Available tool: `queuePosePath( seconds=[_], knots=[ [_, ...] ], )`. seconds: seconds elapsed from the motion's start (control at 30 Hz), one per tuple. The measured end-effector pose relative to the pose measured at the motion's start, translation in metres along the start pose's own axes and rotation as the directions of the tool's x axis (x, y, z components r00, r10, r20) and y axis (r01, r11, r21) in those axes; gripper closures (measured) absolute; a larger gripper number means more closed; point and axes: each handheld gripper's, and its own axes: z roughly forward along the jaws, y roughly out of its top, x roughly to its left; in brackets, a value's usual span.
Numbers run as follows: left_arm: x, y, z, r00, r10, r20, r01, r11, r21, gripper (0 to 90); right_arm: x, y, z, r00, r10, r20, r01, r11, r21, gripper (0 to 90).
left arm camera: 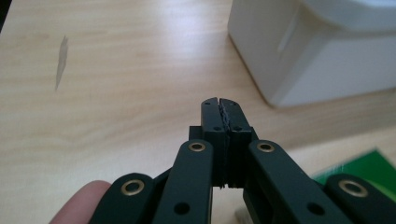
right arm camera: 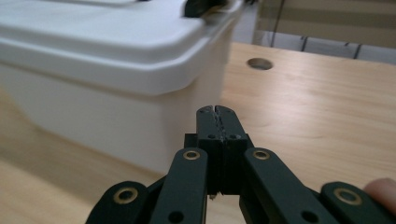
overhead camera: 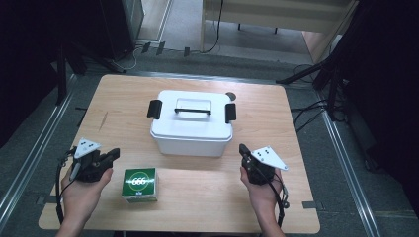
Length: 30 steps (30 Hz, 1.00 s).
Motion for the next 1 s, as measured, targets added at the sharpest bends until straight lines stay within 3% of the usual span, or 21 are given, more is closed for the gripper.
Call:
queuePosePath(
  seconds=[0.13,0.17,0.2,0.3,0.4,0.43,0.6,0.8,1.0],
  knots=[
    [-0.002,-0.02,-0.009,0.9998,-0.001,-0.022,0.001,1.0,0.006,90.0,0.022,-0.008,-0.003,0.9967,-0.015,-0.08,0.016,1.0,0.013,90.0],
    [-0.002,-0.02,-0.009,0.9998,-0.001,-0.022,0.001,1.0,0.006,90.0,0.022,-0.008,-0.003,0.9967,-0.015,-0.08,0.016,1.0,0.013,90.0],
    [-0.003,-0.027,-0.013,0.9995,0.005,-0.032,-0.005,1.0,0.007,90.0,0.036,-0.011,-0.002,0.9926,-0.03,-0.117,0.033,0.999,0.02,90.0],
    [-0.006,-0.037,-0.016,0.9996,0.005,-0.029,-0.005,0.9999,0.013,90.0,0.059,-0.015,0.001,0.9819,-0.068,-0.177,0.073,0.997,0.019,90.0],
    [-0.01,-0.045,-0.017,0.9998,0.013,-0.017,-0.013,0.9996,0.027,90.0,0.081,-0.02,0.006,0.9707,-0.069,-0.23,0.078,0.996,0.03,90.0],
    [-0.01,-0.045,-0.017,0.9998,0.013,-0.017,-0.013,0.9996,0.027,90.0,0.081,-0.02,0.006,0.9707,-0.069,-0.23,0.078,0.996,0.03,90.0],
    [-0.016,-0.056,-0.02,0.9999,0.003,0.016,-0.004,0.9989,0.046,90.0,0.113,-0.029,0.018,0.9573,-0.05,-0.285,0.068,0.996,0.052,90.0],
    [-0.021,-0.064,-0.022,0.9996,0.012,0.027,-0.014,0.998,0.062,90.0,0.143,-0.038,0.026,0.9364,-0.049,-0.347,0.081,0.993,0.08,90.0],
    [-0.028,-0.067,-0.019,0.9983,0.005,0.058,-0.009,0.9972,0.074,90.0,0.163,-0.045,0.032,0.9168,-0.04,-0.397,0.094,0.989,0.117,90.0]
  ],
)
